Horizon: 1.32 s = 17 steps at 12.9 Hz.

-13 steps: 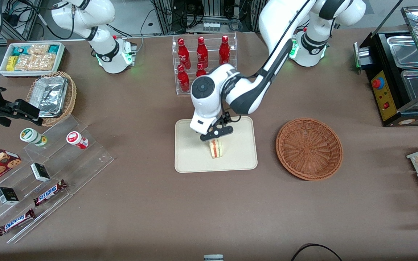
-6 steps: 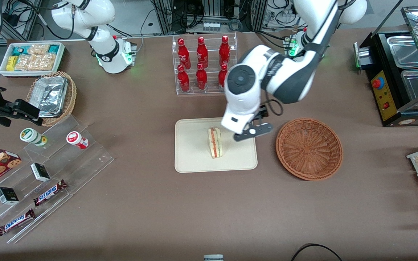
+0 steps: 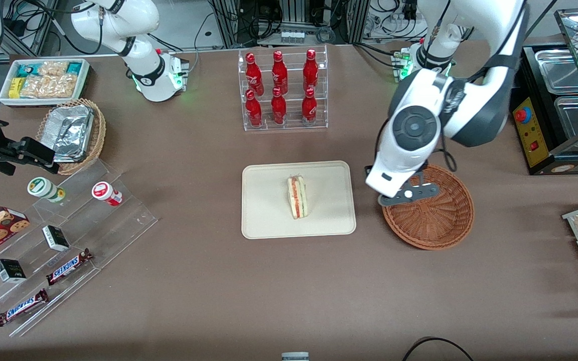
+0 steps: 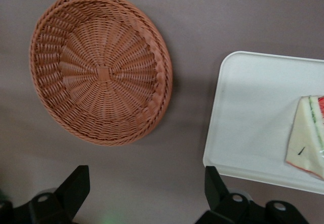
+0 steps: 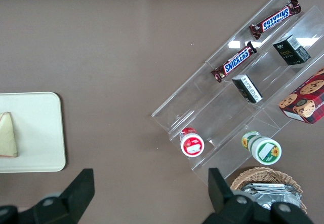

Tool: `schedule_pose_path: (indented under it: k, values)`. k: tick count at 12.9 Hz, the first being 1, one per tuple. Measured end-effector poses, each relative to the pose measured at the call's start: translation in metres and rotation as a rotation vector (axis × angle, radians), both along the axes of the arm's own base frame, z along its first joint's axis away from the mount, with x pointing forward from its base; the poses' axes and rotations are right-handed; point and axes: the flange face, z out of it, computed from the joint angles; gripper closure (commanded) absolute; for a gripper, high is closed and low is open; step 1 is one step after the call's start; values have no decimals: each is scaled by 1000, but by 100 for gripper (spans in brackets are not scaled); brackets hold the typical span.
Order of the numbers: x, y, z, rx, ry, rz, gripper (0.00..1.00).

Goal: Place sandwich from basket to tray

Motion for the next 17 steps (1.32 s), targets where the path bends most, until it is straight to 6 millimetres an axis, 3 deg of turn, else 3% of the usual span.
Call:
schedule_pose_path:
  k: [2, 4, 11, 17]
  values:
    - [-5, 29, 9, -7, 10, -29, 0]
    - [-8, 72, 25, -25, 53, -92, 0]
    - [-28, 183, 103, -75, 112, -182, 0]
    - [-37, 241, 164, -84, 56, -119, 0]
